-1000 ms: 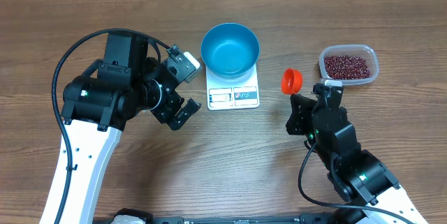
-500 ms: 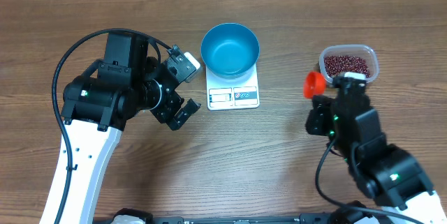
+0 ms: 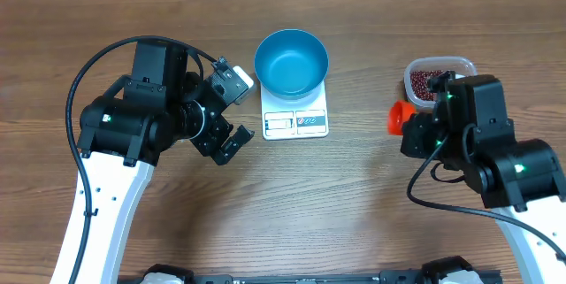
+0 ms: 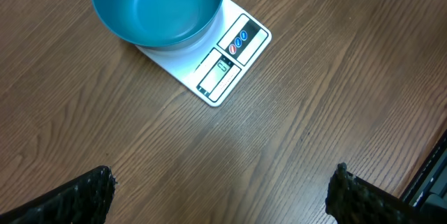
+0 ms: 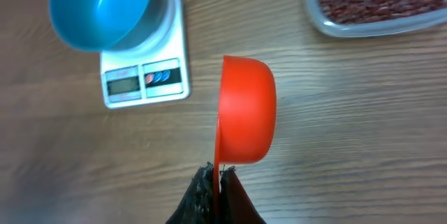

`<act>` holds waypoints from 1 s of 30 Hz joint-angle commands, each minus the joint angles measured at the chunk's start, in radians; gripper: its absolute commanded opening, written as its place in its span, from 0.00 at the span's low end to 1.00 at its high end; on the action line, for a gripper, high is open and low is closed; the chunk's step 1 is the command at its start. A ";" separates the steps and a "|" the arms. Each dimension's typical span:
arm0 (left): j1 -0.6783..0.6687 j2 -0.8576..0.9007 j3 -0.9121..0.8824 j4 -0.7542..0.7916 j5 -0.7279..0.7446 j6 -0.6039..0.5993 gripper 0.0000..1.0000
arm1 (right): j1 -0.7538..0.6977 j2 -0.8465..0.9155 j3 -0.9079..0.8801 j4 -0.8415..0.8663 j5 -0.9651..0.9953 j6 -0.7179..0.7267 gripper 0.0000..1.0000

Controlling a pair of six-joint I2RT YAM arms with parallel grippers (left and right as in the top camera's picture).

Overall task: Scoop item into bowl and weigh 150g on scale
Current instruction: 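Move the red scoop in the right gripper toward the beans tub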

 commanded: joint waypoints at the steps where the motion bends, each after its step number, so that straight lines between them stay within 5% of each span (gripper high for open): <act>1: 0.002 -0.017 0.022 0.004 0.000 0.027 1.00 | -0.005 -0.015 0.032 0.004 -0.058 -0.047 0.04; 30: 0.002 -0.017 -0.033 0.021 0.000 0.080 1.00 | -0.005 -0.057 0.032 0.085 -0.007 -0.052 0.04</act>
